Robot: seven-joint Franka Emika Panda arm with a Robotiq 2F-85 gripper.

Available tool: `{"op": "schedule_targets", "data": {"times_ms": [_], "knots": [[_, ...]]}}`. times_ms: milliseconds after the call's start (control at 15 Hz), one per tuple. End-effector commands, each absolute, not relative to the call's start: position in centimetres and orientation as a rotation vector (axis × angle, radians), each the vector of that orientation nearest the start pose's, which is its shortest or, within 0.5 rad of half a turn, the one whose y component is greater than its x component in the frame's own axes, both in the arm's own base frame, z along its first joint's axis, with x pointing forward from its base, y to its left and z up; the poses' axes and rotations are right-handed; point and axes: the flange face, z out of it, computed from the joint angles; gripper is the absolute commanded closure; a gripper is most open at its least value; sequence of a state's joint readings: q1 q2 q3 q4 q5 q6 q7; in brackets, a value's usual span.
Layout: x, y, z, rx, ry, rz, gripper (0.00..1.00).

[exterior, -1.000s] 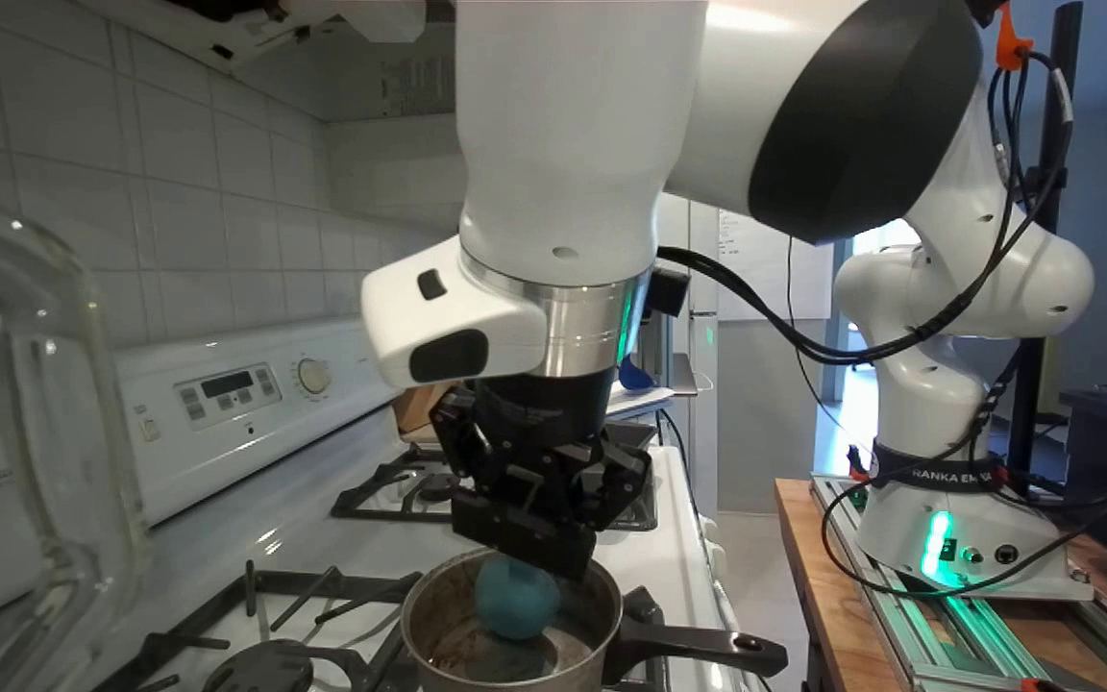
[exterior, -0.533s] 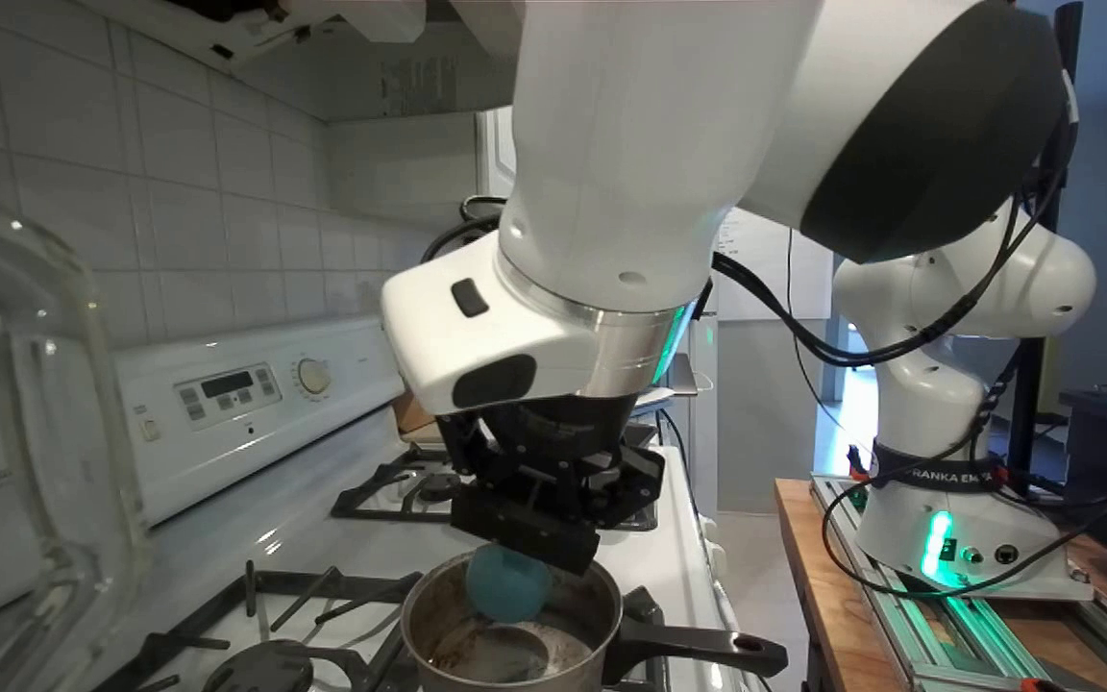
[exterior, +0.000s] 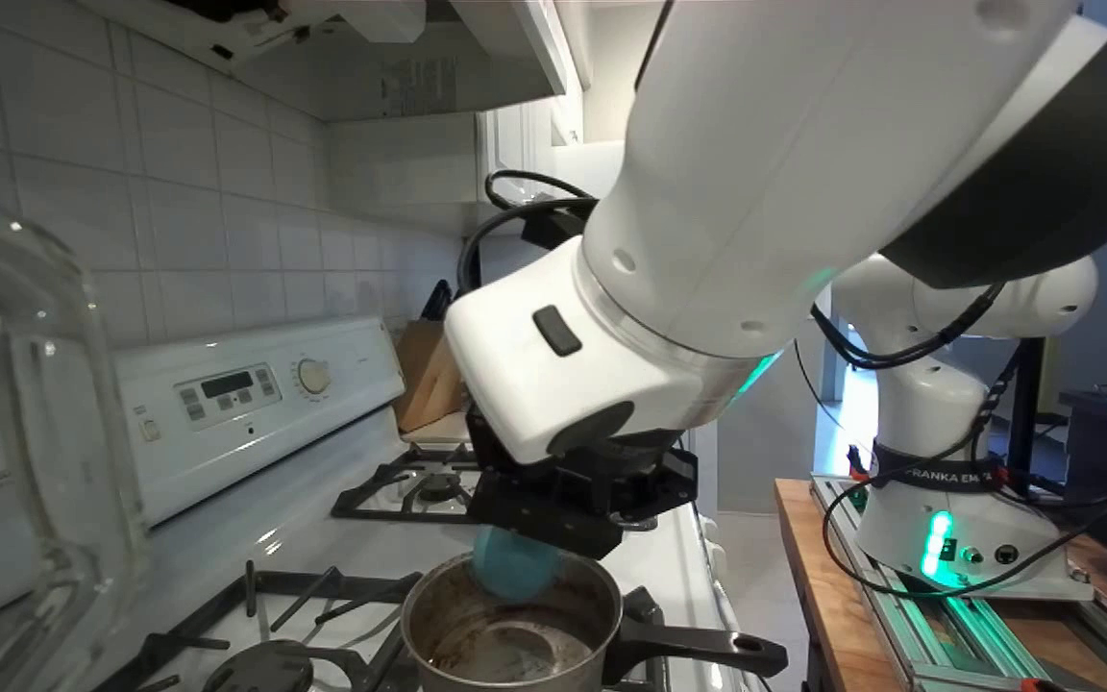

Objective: Pick up the blue spoon and scoop some of the contents in the pot and pour them in the bowl

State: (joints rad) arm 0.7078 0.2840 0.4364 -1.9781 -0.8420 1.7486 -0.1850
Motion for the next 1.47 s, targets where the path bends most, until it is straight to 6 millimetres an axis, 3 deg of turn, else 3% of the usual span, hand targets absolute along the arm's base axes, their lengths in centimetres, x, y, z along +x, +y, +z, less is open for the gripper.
{"op": "schedule_targets", "data": {"times_ms": [0, 800, 1067, 1400], "knots": [[28.2, 47.4, 32.5, 1.414, 1.766, -0.077, 0.78], [23.7, 46.9, 30.7, 0.878, 1.764, -0.018, 0.78], [23.7, 45.6, 31.0, 0.758, 1.659, -0.032, 0.78], [24.7, 42.7, 31.0, 0.770, 1.508, -0.151, 0.78]]}}
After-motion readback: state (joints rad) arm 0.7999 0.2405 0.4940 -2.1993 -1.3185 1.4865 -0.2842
